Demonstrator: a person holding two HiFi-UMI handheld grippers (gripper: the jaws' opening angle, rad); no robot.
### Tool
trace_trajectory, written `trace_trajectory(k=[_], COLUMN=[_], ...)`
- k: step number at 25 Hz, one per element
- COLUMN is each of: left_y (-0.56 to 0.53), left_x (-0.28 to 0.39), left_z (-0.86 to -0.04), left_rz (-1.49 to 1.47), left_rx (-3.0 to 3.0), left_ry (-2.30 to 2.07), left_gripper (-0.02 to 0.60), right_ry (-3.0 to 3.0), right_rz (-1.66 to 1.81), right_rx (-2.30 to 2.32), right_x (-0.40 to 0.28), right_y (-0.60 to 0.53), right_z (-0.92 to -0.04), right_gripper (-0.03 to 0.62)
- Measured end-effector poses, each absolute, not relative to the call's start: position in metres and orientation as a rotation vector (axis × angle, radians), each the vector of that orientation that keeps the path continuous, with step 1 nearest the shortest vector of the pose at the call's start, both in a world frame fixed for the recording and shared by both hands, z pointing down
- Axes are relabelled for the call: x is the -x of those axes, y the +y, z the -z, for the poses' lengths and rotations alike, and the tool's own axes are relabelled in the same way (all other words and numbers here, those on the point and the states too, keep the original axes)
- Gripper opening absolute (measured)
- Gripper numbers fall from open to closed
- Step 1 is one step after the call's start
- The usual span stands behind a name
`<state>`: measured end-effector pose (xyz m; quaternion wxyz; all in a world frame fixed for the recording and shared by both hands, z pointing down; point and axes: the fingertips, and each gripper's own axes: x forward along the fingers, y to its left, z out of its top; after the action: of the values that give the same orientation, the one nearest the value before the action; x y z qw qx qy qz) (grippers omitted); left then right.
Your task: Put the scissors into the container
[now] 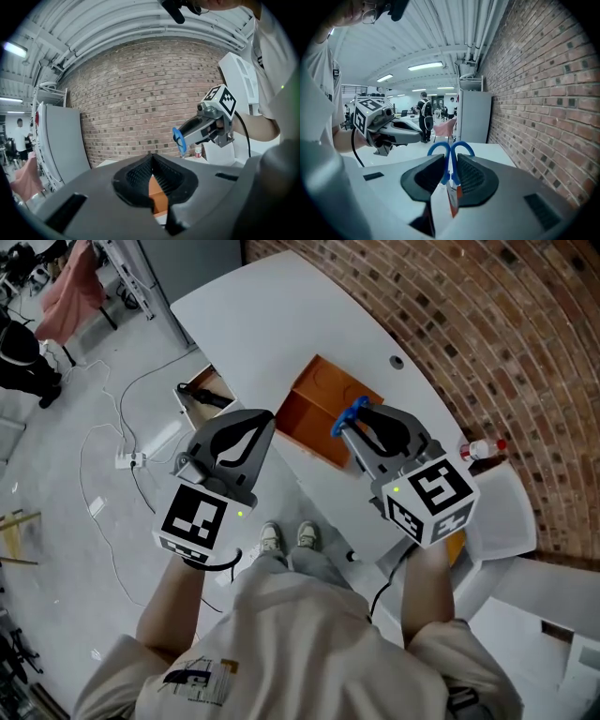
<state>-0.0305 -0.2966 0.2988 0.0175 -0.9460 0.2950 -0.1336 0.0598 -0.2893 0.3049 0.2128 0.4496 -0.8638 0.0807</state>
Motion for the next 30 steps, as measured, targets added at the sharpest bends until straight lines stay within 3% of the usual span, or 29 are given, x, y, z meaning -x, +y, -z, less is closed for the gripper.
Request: trace_trajectory(k=[30], left_y=[-0.384], left_x=[-0.013], left_z=[-0.434], left_rz=[0.639], left_rx=[3.016], left_ry=[1.018], left_gripper=[0.008], right_ry=[-1.963], right_rz=[-0.411], right_rx=[-0.767], right_x=[-0.058], right_y=[-0.382], right_z=[-0.549], right_gripper=[0.084])
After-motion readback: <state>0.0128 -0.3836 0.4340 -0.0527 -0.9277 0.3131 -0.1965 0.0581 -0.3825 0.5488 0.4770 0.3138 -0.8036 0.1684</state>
